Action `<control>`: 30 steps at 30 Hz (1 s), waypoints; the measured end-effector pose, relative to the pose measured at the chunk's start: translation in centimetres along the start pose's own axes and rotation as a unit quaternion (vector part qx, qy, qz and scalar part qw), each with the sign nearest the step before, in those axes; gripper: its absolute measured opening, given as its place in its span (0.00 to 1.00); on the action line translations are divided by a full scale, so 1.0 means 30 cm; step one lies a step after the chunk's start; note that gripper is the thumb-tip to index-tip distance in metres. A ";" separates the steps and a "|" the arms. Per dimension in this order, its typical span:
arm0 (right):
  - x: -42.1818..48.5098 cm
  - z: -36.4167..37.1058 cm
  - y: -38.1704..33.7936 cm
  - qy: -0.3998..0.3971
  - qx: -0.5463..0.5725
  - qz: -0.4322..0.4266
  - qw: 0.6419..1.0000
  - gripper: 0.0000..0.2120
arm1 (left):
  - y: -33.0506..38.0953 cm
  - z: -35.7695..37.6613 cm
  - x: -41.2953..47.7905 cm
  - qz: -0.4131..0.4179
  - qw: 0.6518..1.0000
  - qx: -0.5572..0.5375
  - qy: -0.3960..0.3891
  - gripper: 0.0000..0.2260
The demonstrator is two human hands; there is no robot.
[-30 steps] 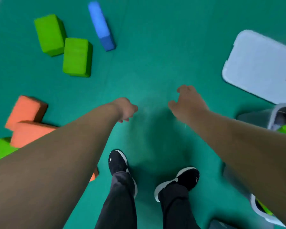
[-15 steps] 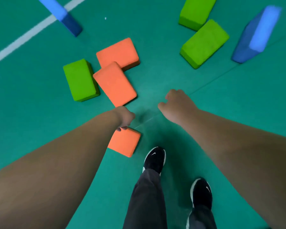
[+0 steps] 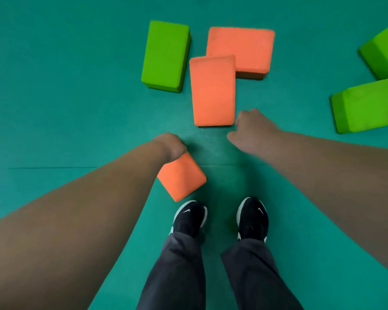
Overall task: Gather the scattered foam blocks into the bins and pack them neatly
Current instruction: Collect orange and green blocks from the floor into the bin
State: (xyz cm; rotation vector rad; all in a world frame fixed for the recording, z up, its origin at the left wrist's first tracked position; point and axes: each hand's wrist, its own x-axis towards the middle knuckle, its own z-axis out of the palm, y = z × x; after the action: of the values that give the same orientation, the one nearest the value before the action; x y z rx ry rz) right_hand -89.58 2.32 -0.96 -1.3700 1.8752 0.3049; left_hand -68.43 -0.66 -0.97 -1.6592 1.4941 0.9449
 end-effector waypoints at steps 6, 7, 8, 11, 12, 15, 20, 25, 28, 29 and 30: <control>0.223 0.066 -0.076 0.046 -0.099 -0.066 0.992 0.23 | -0.127 0.127 0.229 -0.085 0.993 -0.041 0.075 0.28; 0.260 0.078 -0.089 0.058 -0.119 -0.070 0.989 0.24 | -0.148 0.145 0.269 -0.084 0.993 -0.035 0.080 0.30; 0.296 0.089 -0.104 0.069 -0.134 -0.073 0.986 0.25 | -0.166 0.161 0.305 -0.081 0.993 -0.031 0.083 0.33; 0.409 0.101 -0.151 0.116 -0.157 -0.081 0.978 0.33 | -0.201 0.193 0.411 -0.050 0.996 -0.014 0.077 0.39; 0.446 0.098 -0.169 0.137 -0.161 -0.082 0.974 0.35 | -0.204 0.198 0.437 -0.036 0.997 -0.008 0.067 0.39; 0.537 0.086 -0.211 0.216 -0.184 -0.078 0.956 0.38 | -0.202 0.215 0.493 -0.015 0.998 0.014 0.054 0.34; 0.615 0.080 -0.250 0.256 -0.198 -0.058 0.944 0.56 | -0.235 0.224 0.529 -0.004 0.996 0.039 0.081 0.36; 0.602 0.069 -0.281 0.234 -0.249 -0.031 0.939 0.62 | -0.241 0.158 0.474 0.031 0.997 0.060 0.047 0.48; 0.553 0.061 -0.297 0.234 -0.272 0.012 0.933 0.53 | -0.234 0.156 0.430 0.040 0.995 0.079 0.044 0.50; 0.531 0.056 -0.298 0.218 -0.271 0.041 0.937 0.51 | -0.233 0.192 0.417 0.047 0.992 0.090 0.071 0.48; 0.507 0.051 -0.296 0.197 -0.265 0.076 0.941 0.51 | -0.232 0.211 0.379 0.043 0.992 0.074 0.098 0.44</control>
State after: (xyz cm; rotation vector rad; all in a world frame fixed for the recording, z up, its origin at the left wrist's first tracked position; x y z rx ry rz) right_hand -82.79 -10.89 -10.53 -1.7400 2.3470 0.6963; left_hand -61.13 -0.05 -13.79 -1.6289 1.7342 0.7119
